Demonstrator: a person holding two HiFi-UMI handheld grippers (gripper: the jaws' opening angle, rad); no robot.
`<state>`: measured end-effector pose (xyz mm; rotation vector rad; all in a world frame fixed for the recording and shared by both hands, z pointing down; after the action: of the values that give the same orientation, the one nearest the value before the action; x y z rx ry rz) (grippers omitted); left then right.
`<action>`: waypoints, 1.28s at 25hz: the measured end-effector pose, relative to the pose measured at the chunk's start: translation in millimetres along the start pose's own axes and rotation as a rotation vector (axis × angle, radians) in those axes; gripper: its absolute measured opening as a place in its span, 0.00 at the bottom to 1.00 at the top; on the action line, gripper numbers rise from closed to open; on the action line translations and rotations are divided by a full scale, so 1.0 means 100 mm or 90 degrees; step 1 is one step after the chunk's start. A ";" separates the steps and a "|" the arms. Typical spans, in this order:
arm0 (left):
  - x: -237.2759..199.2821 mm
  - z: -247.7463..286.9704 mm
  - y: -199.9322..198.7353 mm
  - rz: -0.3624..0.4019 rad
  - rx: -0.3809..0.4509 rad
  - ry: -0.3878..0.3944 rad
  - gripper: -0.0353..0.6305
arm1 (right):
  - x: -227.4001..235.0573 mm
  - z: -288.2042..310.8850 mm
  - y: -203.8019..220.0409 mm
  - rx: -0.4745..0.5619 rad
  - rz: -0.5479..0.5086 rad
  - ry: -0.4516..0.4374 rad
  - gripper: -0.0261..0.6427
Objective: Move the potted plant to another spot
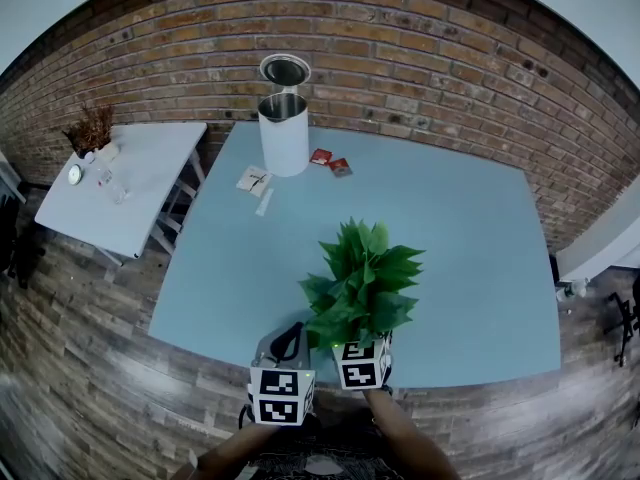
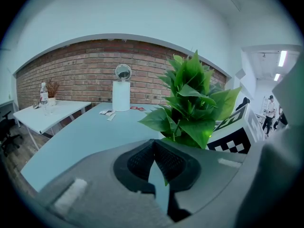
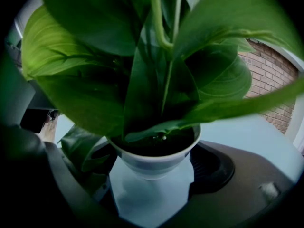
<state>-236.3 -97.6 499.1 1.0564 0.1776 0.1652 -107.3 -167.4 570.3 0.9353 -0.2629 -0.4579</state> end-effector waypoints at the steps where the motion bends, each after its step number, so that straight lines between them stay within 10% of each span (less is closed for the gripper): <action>1: 0.03 0.01 -0.01 0.000 0.001 0.000 0.05 | 0.03 -0.01 0.02 -0.002 0.002 -0.001 0.75; 32: 0.97 0.38 -0.23 0.010 0.000 0.015 0.05 | 1.02 -0.35 0.20 -0.016 0.007 0.009 0.75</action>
<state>-132.1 -119.5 491.0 1.0561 0.1914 0.1919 1.6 -181.6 569.0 0.9120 -0.2486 -0.4432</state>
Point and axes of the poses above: the fingertips, and each gripper's own axes: z forward along the fingers, x to its right, y out of its underside, the point moved 7 cm from there along -z, backward along the fingers, and after that the axes turned 4 degrees about z, right-handed, at the moved point
